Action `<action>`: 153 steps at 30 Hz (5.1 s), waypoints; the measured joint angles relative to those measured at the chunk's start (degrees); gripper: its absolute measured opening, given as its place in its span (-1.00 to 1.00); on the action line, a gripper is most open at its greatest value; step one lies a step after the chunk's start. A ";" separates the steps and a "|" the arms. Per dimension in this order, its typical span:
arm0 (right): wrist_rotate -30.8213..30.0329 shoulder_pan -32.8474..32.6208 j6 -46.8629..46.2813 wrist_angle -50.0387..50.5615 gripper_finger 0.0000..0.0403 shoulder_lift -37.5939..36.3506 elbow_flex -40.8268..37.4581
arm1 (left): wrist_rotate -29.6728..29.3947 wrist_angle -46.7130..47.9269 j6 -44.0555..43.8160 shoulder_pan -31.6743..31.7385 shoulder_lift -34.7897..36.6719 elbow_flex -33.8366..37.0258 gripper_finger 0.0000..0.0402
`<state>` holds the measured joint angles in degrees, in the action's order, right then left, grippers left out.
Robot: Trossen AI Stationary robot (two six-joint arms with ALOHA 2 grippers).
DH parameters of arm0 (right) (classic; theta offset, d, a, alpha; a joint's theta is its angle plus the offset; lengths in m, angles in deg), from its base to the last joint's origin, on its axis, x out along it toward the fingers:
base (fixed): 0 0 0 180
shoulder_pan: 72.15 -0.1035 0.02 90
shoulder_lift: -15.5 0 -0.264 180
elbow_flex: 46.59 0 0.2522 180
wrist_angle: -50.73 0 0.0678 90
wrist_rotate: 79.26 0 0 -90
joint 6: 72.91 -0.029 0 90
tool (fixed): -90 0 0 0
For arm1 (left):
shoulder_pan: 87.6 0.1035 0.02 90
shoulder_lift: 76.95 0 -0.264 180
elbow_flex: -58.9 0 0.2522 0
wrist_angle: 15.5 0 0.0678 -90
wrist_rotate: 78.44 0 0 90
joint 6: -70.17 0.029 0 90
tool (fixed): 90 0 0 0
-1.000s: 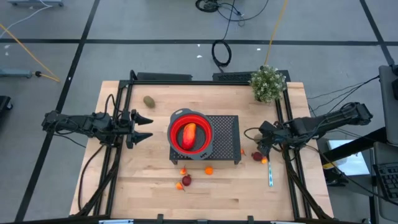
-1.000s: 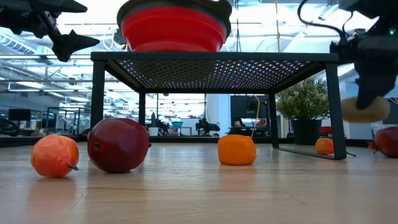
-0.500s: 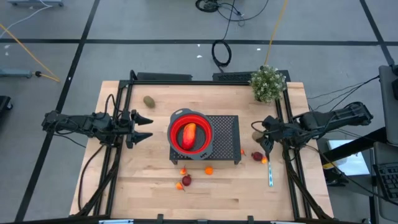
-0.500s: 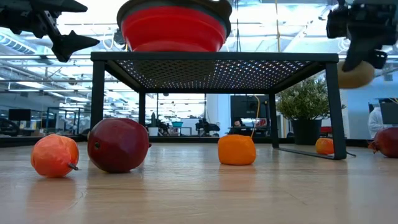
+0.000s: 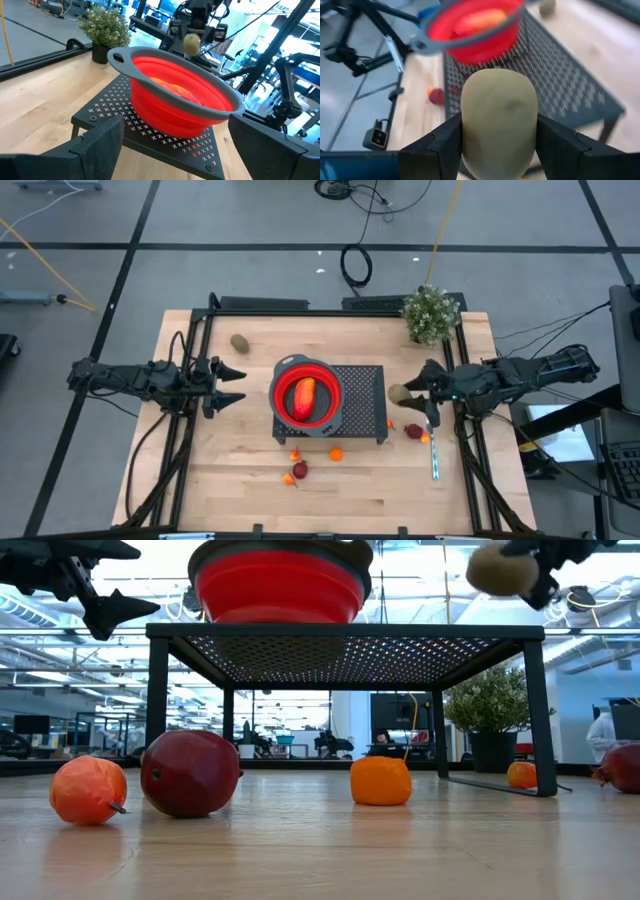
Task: Pick & Place Fruit
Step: Put the kiwi into the red colander on the shelf
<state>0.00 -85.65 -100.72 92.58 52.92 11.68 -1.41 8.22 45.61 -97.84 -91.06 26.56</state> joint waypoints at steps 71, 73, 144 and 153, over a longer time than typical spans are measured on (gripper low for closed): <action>-0.09 -0.09 -11.47 -42.40 0.02 2.00 -0.02 | -0.04 0.04 -1.25 0.02 -0.02 -0.01 0.77; -1.26 -0.09 -11.33 -42.79 0.02 3.94 -0.02 | -0.04 0.06 -1.25 0.01 -0.01 0.00 0.77; 7.72 7.95 21.17 -14.26 0.02 50.47 33.14 | -0.07 0.67 -1.25 0.02 -0.11 -0.01 0.77; 7.63 7.91 25.08 -13.03 0.02 50.42 33.14 | -0.07 0.90 -1.22 0.02 -0.11 -0.01 0.77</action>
<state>7.63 -77.73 -75.65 79.56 103.33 44.81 -1.48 9.12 44.39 -97.81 -91.17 26.55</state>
